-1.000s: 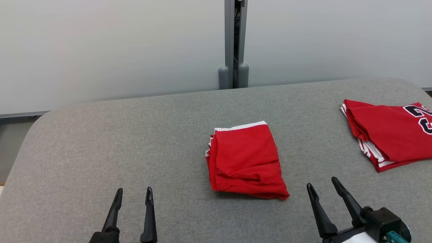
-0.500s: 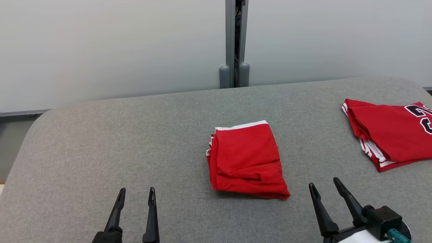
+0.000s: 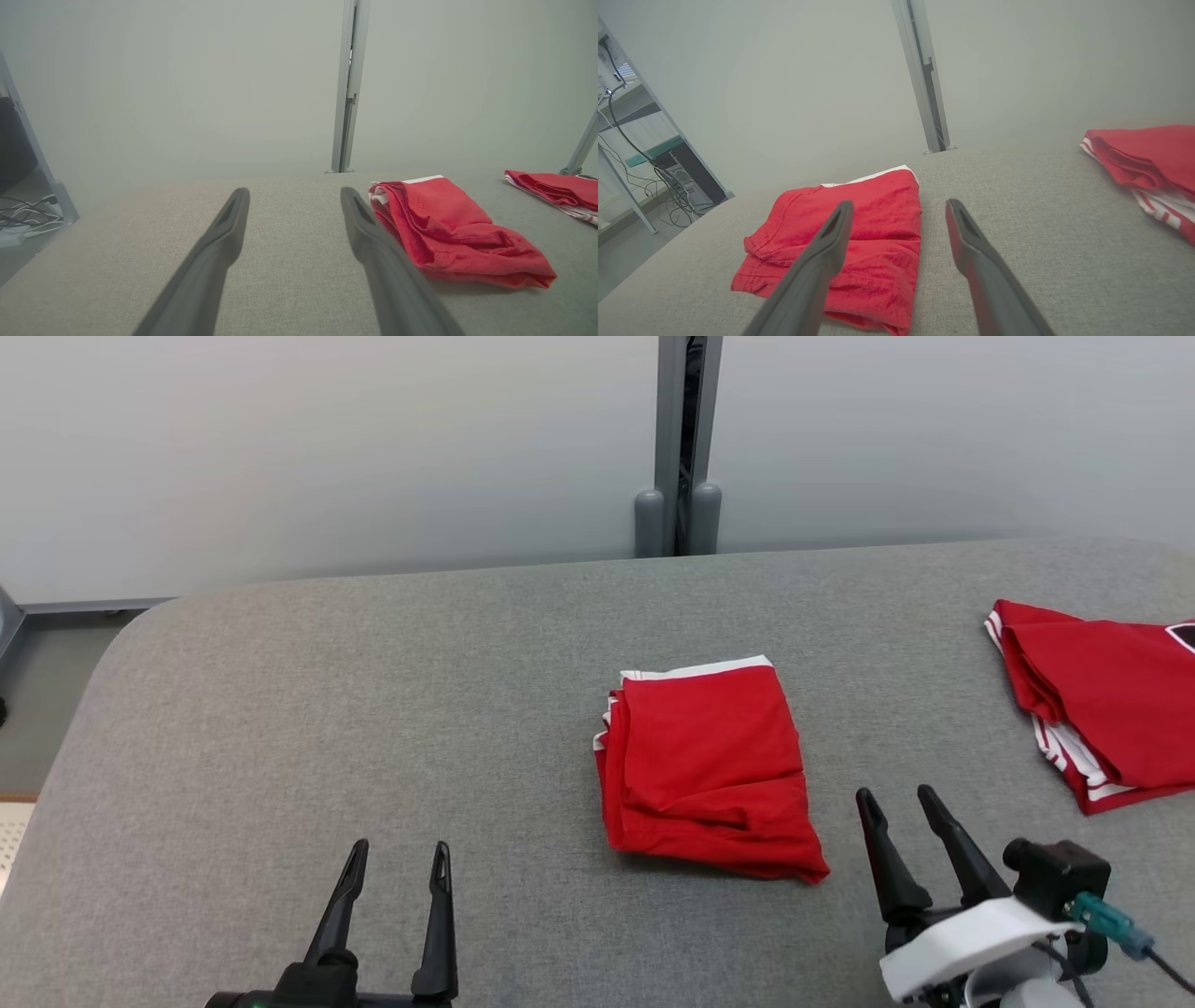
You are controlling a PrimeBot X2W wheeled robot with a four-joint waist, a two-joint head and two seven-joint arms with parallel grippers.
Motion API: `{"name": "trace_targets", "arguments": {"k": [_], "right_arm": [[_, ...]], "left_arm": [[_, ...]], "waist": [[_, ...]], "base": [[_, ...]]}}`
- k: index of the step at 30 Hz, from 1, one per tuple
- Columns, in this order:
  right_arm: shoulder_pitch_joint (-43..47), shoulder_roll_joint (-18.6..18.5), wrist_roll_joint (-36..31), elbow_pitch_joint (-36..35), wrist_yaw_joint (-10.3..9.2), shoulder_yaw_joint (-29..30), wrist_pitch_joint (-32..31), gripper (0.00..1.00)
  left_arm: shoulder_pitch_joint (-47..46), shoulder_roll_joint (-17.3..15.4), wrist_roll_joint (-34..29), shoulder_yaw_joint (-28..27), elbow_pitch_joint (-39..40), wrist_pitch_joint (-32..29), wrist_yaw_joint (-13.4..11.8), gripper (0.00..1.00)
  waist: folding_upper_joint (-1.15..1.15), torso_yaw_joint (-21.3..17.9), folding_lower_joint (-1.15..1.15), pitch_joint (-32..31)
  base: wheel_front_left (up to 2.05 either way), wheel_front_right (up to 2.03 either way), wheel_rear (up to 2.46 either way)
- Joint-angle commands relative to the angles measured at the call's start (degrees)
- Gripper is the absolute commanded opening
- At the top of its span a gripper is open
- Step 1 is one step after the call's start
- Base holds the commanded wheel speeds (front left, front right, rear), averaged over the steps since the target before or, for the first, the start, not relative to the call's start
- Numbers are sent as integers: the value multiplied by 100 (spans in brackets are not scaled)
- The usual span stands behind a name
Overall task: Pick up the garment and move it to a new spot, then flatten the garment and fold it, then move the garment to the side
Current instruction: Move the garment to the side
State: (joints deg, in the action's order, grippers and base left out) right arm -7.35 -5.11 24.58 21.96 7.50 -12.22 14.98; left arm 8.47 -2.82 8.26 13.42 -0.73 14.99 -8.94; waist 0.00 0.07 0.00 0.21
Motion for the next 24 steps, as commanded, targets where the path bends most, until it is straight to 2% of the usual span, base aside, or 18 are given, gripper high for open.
{"name": "trace_targets", "arguments": {"k": [1, 14, 24], "right_arm": [[-186, -20, 170, 191, -2, -3, 30, 100], [-1357, -173, 1507, 1832, -2, -256, 30, 100], [-2072, -380, 2081, 2822, -2, -702, 30, 100]], "left_arm": [[-128, -20, -65, 7, -22, 21, 42, 100], [-374, -18, -162, 172, -59, 21, 132, 100], [-639, -19, -88, 387, -123, 21, 155, 100]], "waist": [[0, 73, 0, 55], [0, 518, 0, 477], [0, 859, 0, 844]], "base": [[0, 0, 0], [0, 0, 0], [0, 0, 0]]}}
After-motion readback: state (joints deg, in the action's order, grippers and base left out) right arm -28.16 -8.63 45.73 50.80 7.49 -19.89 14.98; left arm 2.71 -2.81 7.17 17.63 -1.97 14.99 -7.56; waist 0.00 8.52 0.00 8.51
